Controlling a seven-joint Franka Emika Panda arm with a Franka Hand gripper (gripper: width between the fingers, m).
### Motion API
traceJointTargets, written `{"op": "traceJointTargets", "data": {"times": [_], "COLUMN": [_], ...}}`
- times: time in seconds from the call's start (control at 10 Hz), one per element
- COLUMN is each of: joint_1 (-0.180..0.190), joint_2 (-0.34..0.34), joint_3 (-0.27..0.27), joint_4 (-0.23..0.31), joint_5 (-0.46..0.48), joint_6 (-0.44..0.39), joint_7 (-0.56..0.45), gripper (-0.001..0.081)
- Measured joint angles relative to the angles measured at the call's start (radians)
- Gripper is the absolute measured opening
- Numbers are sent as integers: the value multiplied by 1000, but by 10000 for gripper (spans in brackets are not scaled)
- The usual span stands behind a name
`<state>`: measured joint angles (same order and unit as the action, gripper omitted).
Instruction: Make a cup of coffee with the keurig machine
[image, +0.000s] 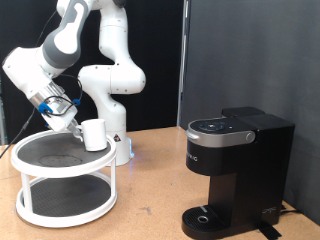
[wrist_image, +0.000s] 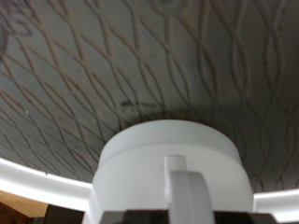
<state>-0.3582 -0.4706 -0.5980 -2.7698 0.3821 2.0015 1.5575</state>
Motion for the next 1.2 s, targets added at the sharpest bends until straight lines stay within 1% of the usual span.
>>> {"op": "traceJointTargets", "data": {"times": [0.4,0.6,0.8,0.9,1.2], "joint_1": [-1,-1,1,4,48], "joint_2": [-46,-69,-68,-67,-53], "joint_3": [0,4,7,25,132], "joint_4": [45,67,60,50,25], "joint_5": [1,-17,-3,25,123], "joint_6": [-149,-205,-201,-174,-57], "joint_7": [43,49,53,83,216], "gripper": [3,3,3,3,3]}}
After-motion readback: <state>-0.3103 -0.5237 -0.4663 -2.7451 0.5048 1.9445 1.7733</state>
